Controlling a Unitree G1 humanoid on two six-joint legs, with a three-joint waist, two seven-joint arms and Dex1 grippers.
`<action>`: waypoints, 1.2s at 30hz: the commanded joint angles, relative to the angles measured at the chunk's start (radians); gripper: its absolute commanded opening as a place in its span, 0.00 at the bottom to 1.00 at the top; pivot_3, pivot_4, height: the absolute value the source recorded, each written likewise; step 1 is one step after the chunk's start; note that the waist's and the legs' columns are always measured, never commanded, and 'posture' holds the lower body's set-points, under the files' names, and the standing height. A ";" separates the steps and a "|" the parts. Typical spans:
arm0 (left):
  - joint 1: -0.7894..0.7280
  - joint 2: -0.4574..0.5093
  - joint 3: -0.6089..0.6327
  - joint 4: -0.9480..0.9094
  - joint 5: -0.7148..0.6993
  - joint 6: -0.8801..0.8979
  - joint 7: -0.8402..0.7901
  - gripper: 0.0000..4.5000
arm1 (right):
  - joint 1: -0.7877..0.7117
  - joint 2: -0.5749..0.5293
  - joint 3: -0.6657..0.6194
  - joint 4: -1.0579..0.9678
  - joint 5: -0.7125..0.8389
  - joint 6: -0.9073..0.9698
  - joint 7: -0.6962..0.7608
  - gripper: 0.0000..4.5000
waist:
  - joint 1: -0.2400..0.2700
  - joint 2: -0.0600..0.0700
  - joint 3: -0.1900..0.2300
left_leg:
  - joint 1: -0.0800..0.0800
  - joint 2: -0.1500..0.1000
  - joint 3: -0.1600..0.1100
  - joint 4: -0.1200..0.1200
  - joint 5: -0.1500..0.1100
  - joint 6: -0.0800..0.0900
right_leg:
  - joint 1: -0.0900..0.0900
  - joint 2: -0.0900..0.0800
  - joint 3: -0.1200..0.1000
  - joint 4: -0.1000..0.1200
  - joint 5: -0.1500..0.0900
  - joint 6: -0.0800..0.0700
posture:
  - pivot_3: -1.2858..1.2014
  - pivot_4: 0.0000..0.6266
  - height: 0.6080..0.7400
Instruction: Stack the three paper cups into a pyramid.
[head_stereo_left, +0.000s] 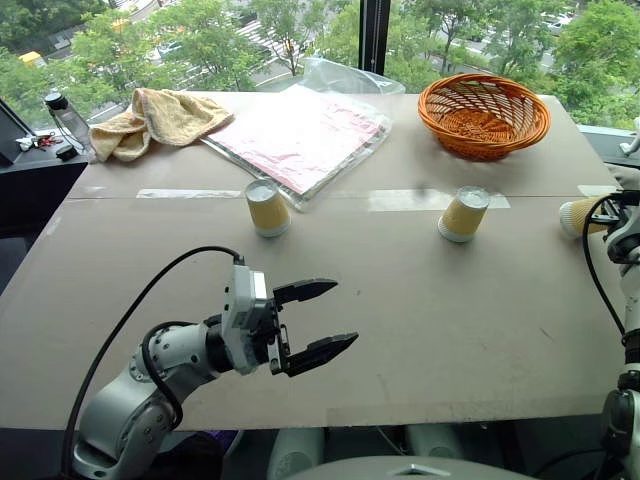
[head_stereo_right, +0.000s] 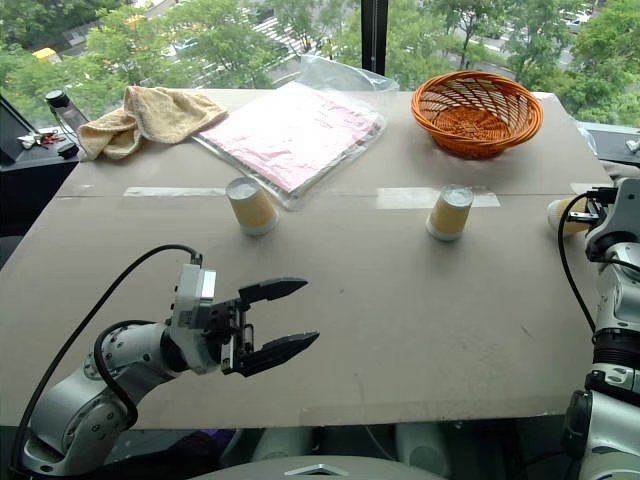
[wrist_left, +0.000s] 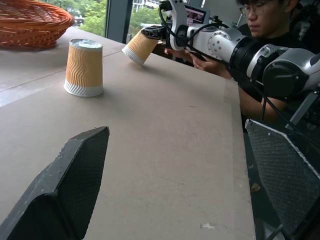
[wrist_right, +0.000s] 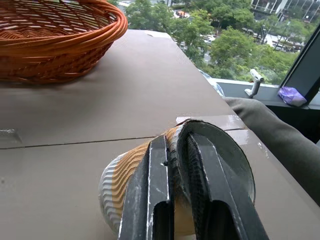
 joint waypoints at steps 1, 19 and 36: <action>0.004 -0.002 0.016 -0.033 -0.001 -0.027 -0.001 1.00 | 0.009 -0.019 -0.010 0.007 0.006 -0.002 0.007 0.01 | 0.000 0.000 0.000 | 0.000 0.000 0.000 0.000 0.000 0.000 | 0.000 0.000 0.000 0.000 0.000 0.000 | 0.52 0.24 1.00; -0.035 -0.021 0.005 0.004 0.007 -0.030 0.007 1.00 | 0.273 -0.152 0.045 -0.528 0.076 0.073 0.314 0.01 | -0.001 0.006 0.004 | 0.000 0.000 0.000 0.000 0.000 0.000 | 0.000 0.000 0.000 -0.001 0.000 0.001 | 0.52 0.24 1.00; -0.062 -0.032 -0.013 0.023 0.009 -0.020 0.008 1.00 | 0.455 -0.378 0.260 -0.835 0.118 0.138 0.718 0.21 | 0.007 0.002 0.004 | -0.001 0.000 -0.001 0.000 -0.001 0.001 | 0.000 0.000 -0.002 -0.002 -0.001 0.001 | 0.52 0.24 1.00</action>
